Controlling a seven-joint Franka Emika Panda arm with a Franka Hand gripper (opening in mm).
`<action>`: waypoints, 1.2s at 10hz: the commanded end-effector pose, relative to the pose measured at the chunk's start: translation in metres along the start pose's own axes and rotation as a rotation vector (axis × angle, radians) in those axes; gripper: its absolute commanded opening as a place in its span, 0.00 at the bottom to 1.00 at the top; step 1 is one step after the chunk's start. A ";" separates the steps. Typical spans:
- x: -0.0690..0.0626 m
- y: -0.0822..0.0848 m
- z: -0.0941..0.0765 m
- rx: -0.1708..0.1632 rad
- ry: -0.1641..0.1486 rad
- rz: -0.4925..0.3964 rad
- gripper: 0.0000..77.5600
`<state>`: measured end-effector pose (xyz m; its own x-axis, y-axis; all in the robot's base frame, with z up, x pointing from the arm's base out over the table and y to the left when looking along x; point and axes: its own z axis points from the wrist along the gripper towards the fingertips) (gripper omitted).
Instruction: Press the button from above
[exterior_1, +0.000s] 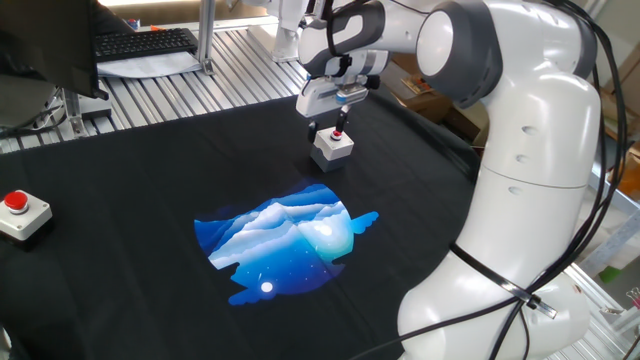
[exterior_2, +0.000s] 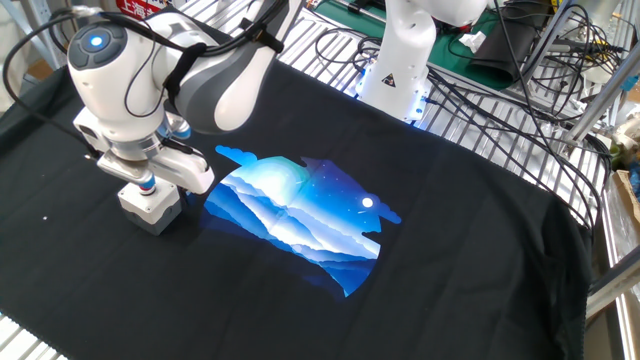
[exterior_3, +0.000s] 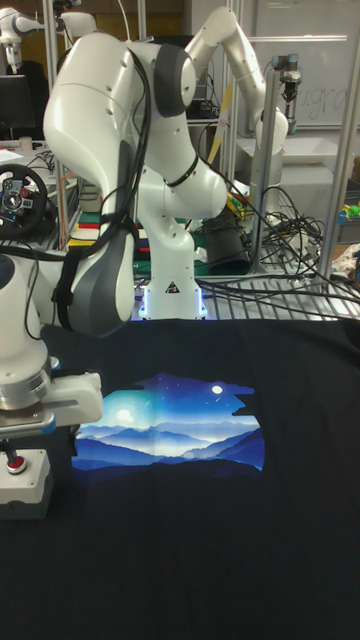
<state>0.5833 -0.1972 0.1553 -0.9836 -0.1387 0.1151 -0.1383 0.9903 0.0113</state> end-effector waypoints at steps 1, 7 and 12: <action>0.000 -0.001 -0.002 0.003 -0.003 0.000 1.00; 0.000 -0.001 -0.002 0.000 -0.026 0.000 1.00; 0.002 -0.003 0.000 0.001 -0.047 0.003 1.00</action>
<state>0.5812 -0.1979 0.1534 -0.9872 -0.1377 0.0806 -0.1372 0.9905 0.0123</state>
